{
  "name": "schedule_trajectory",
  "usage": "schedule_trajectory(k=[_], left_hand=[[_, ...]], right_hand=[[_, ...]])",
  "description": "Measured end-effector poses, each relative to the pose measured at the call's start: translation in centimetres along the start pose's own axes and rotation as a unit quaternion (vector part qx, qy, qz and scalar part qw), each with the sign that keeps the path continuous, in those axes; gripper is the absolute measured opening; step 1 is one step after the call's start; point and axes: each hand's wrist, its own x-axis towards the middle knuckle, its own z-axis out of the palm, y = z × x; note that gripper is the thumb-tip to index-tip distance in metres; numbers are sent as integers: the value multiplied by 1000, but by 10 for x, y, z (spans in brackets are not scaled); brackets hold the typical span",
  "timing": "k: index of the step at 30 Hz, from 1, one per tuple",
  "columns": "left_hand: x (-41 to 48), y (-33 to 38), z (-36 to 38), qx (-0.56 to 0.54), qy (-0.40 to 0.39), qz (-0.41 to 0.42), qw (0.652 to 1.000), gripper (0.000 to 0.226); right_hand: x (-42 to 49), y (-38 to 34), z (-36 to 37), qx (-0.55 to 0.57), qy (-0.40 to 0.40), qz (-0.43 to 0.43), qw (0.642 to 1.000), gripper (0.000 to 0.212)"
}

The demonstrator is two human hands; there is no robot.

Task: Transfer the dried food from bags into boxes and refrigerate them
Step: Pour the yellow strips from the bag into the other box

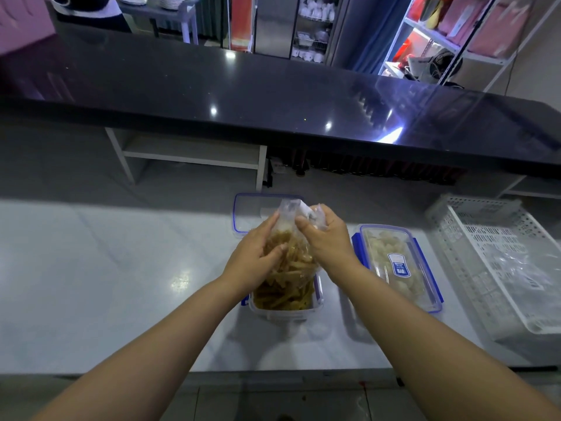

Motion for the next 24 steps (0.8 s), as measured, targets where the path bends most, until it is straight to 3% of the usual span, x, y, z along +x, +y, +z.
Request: schedule_trajectory(k=[4,10,16,21,24], left_hand=[[-1,-9,5,26,-3,-4,1000,55],[-14,-16,12,-201,51,-62,976,54],[-18,-14,14,-263,103,-82,956,41],[-14,-13,20,-285,109,-95,947,42],[-13,-17,22,-273,133,-92,948,41]], right_hand=[[-11,25,-4,-17,-23,38,999,10],[-27,41,0,7,-22,44,999,20],[-56,57,1,-5,-25,-6,1000,31],[-46,61,8,-173,-39,-48,983,68],[-33,61,15,-197,-13,-57,979,65]])
